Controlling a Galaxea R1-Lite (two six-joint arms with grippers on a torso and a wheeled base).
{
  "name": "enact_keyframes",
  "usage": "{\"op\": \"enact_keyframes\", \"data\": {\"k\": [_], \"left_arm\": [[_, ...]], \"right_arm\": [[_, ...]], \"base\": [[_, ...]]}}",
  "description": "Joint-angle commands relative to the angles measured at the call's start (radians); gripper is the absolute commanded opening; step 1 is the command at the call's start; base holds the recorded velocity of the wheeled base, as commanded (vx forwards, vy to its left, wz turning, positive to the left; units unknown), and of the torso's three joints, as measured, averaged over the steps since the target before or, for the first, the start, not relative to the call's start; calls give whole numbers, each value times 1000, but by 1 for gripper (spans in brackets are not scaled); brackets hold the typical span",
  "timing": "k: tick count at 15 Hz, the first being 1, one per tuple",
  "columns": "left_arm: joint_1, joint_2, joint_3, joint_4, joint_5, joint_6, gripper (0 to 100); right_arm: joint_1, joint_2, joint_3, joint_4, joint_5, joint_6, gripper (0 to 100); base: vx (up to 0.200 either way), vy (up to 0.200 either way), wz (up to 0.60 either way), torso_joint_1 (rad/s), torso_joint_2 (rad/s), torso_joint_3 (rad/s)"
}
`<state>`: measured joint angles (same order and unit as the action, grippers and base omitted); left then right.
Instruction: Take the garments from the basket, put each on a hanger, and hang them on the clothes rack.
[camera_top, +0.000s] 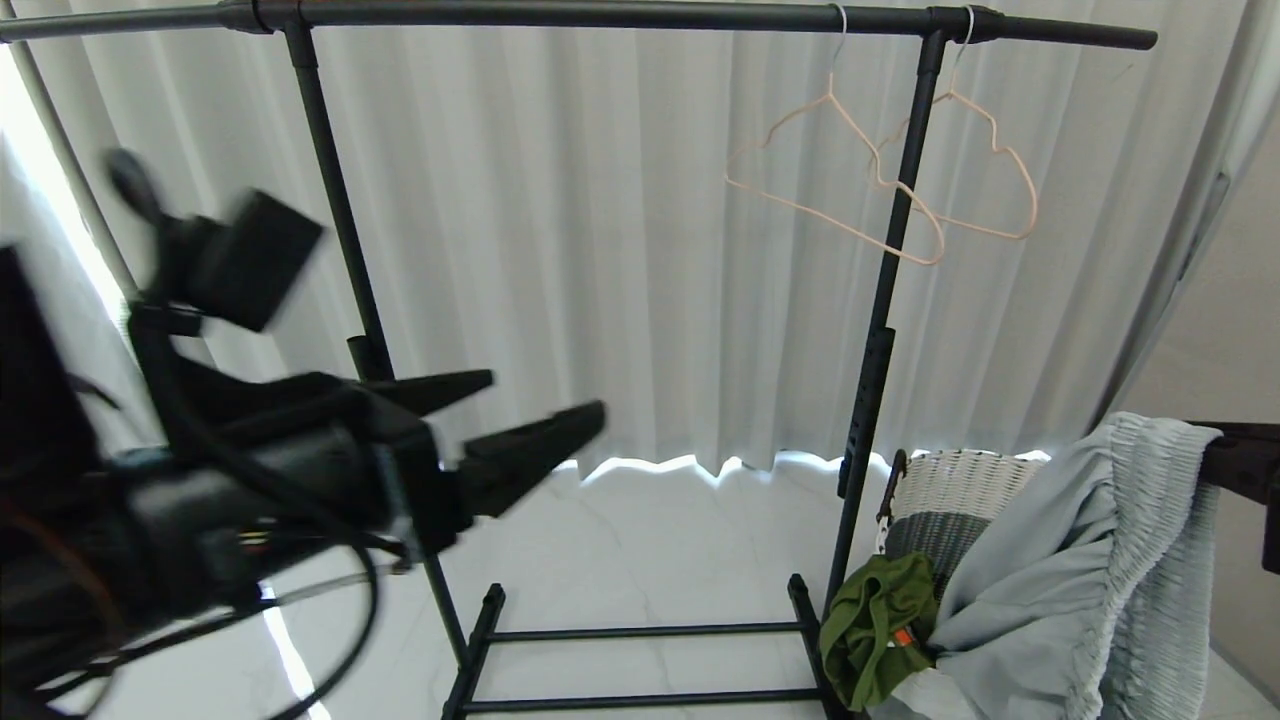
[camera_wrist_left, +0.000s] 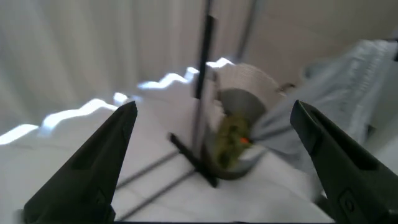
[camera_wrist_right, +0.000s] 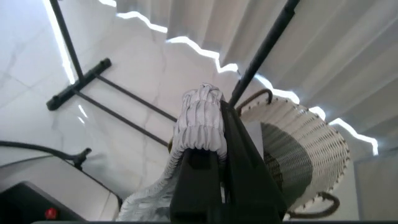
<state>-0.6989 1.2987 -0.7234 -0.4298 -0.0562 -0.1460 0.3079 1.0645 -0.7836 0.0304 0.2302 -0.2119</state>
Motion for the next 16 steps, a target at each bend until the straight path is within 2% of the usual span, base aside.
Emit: {"op": "enact_keyframes", "data": {"k": [1, 2, 3, 4, 7, 9, 13, 16], "left_arm": [[-326, 521, -71, -279, 99, -178, 100], [-356, 579, -74, -331, 101, -192, 100], [-407, 672, -87, -425, 99, -201, 100], [-442, 728, -110, -463, 96, -218, 100], [-501, 818, -183, -471, 95, -287, 100], [-491, 872, -215, -471, 99, -302, 100], [-450, 964, -257, -471, 128, -402, 100], [-452, 1018, -260, -471, 128, -399, 100]], "right_arm": [[43, 51, -31, -18, 0, 9, 0], [51, 60, -40, -26, 0, 9, 0], [63, 71, -57, -35, 0, 16, 0], [69, 75, -68, -35, 0, 17, 0], [97, 78, -71, -37, 0, 25, 0], [123, 74, -71, -37, 0, 25, 0], [137, 55, -72, -32, 0, 23, 0], [139, 55, -74, -33, -2, 23, 0]], "base": [[0, 0, 0, 0, 0, 0], [0, 0, 0, 0, 0, 0], [0, 0, 0, 0, 0, 0], [0, 0, 0, 0, 0, 0], [0, 0, 0, 0, 0, 0], [0, 0, 0, 0, 0, 0], [0, 0, 0, 0, 0, 0], [0, 0, 0, 0, 0, 0]]}}
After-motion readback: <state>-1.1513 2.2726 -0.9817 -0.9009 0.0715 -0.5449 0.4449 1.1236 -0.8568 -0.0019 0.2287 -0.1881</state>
